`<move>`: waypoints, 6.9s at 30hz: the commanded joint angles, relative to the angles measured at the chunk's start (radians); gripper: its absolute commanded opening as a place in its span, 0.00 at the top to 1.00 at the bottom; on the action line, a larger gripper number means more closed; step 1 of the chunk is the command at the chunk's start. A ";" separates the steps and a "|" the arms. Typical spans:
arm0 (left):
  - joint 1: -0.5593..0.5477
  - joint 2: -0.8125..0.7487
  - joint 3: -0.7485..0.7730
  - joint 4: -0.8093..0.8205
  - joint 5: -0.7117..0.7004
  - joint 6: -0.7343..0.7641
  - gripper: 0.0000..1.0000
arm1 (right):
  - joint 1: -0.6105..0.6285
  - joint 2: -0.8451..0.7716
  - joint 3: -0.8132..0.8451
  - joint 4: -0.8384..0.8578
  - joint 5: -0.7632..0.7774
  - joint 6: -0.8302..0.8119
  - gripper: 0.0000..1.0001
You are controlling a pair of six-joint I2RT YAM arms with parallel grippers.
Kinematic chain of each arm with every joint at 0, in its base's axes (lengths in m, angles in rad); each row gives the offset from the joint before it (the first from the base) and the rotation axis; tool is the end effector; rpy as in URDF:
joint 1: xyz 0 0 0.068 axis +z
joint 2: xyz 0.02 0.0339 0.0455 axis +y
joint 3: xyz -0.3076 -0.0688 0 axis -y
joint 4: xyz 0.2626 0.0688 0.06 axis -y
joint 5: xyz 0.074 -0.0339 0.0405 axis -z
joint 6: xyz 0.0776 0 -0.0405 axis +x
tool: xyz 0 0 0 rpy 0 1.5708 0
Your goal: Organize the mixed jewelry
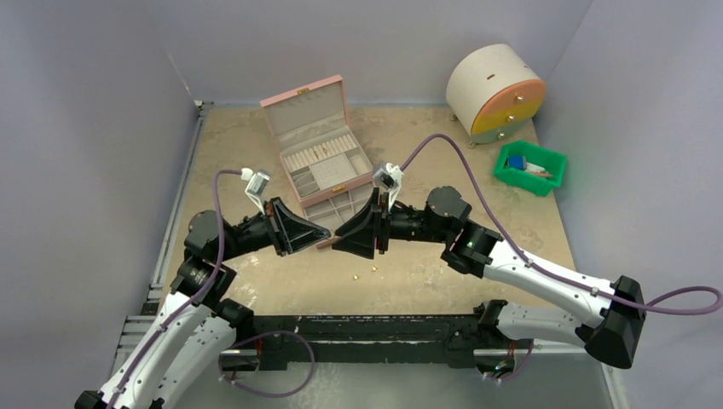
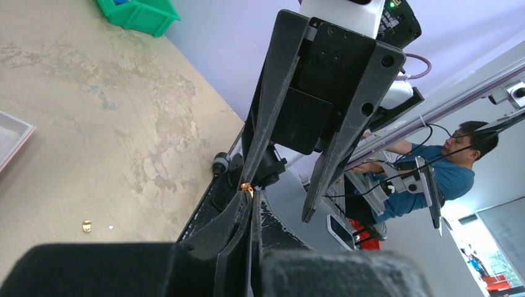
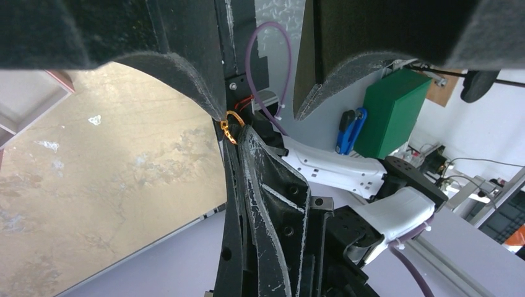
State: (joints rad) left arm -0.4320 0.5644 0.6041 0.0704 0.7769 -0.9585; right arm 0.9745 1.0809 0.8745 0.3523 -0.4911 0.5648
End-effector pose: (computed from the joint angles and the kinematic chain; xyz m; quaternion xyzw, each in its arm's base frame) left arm 0.1122 -0.1117 0.3626 0.1118 0.6696 -0.6357 0.3676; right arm 0.1301 0.2568 0.4105 -0.3091 0.5834 0.6249 0.4166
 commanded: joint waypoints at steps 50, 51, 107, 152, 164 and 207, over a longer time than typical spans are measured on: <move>0.004 -0.054 0.176 -0.404 -0.313 0.266 0.59 | -0.011 0.023 0.039 -0.024 0.136 -0.062 1.00; 0.004 -0.062 0.189 -0.435 -0.368 0.282 0.56 | -0.011 0.030 0.060 -0.071 0.165 -0.083 1.00; 0.021 -0.129 0.235 -0.638 -0.906 0.416 0.25 | -0.300 1.256 1.291 -0.561 0.655 -0.493 1.00; 0.044 -0.112 0.232 -0.635 -0.895 0.417 0.25 | -0.321 1.509 1.394 -0.606 0.589 -0.426 0.98; 0.051 -0.100 0.232 -0.633 -0.889 0.417 0.25 | -0.324 1.357 1.340 -0.573 0.587 -0.422 0.72; 0.055 -0.042 0.226 -0.628 -0.860 0.403 0.25 | -0.108 0.238 -0.073 -0.320 0.573 -0.132 0.72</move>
State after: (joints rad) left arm -0.3862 0.5144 0.8261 -0.5934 -0.0971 -0.5564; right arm 0.8085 1.3533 0.8581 0.0105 0.0177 0.3645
